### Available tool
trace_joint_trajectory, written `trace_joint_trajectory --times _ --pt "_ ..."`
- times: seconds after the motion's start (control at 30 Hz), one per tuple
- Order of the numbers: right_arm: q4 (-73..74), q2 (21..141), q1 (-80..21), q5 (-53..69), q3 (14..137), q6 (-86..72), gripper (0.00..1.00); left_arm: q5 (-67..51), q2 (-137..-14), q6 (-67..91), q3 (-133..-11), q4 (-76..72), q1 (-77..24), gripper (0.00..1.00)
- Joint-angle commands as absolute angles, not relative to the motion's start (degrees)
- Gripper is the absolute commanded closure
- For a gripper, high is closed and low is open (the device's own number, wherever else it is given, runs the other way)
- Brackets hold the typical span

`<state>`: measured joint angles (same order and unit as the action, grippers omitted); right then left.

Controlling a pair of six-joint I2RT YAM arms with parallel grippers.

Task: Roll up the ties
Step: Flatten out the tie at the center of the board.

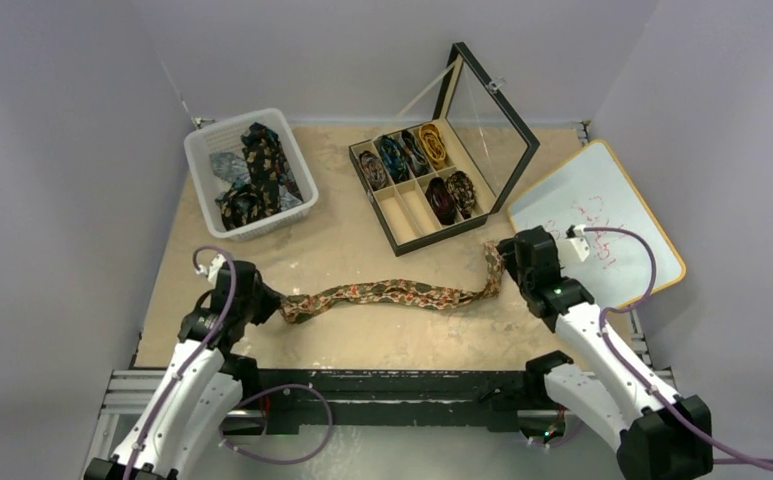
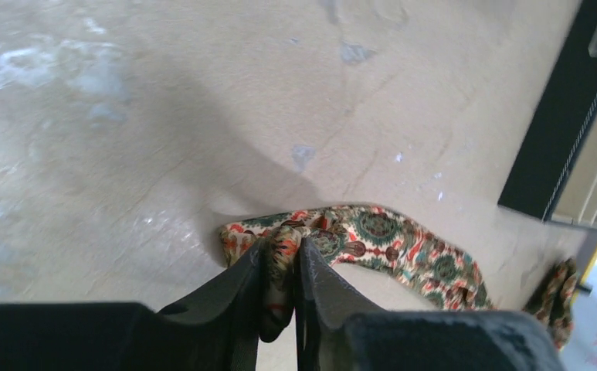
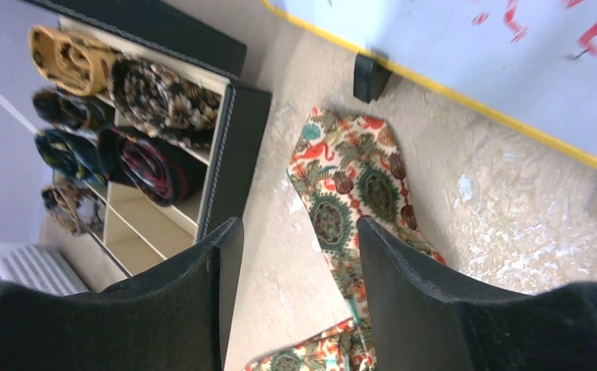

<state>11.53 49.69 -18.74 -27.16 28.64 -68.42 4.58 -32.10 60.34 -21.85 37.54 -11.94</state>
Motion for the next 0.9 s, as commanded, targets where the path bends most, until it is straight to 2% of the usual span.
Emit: trace_joint_trajectory --times 0.0,0.03,0.1,0.17,0.2,0.27,0.33,0.4,0.57,0.73,0.8,0.87 --pt "22.0 46.3 -18.5 -35.2 34.5 -71.8 0.4 13.4 -36.2 68.9 -28.1 46.4 -11.5 0.72" --pt "22.8 45.4 -18.5 -35.1 35.2 -71.5 0.4 14.4 -37.1 69.6 -29.5 47.3 -11.5 0.68" --pt "22.8 44.2 -18.5 -32.8 36.1 -68.9 0.4 15.7 -38.5 69.7 -32.0 48.3 -11.5 0.67" --pt "17.6 44.1 -18.5 -26.9 35.4 -61.7 0.39 16.6 -39.8 69.2 -34.5 48.7 -11.5 0.63" --pt "15.0 45.5 -18.5 -23.4 35.4 -58.5 0.36 17.0 -40.6 69.5 -35.4 49.2 -11.5 0.57" --pt "16.5 51.7 -18.5 -19.3 36.8 -56.8 0.34 18.1 -42.6 70.3 -37.5 51.0 -11.5 0.36" --pt "19.6 59.0 -18.5 -18.4 39.3 -55.3 0.32 19.5 -45.0 71.3 -40.0 53.9 -11.4 0.19" --pt "22.1 65.6 -18.5 -19.4 41.8 -54.9 0.31 21.1 -46.8 71.7 -42.5 56.7 -11.3 0.12" --pt "21.5 76.9 -18.5 -20.7 44.9 -50.7 0.3 20.4 -47.7 68.3 -47.3 57.8 -11.1 0.09" --pt "21.6 81.1 -18.5 -22.1 45.6 -49.7 0.33 18.3 -47.7 63.9 -50.1 57.5 -11.0 0.09" --pt "21.2 81.0 -18.5 -22.2 45.9 -49.4 0.41 16.7 -47.3 61.9 -50.6 56.6 -11.1 0.09" --pt "19.7 80.3 -18.5 -21.5 46.2 -48.3 0.56 14.9 -47.0 59.5 -50.6 55.0 -11.1 0.09"
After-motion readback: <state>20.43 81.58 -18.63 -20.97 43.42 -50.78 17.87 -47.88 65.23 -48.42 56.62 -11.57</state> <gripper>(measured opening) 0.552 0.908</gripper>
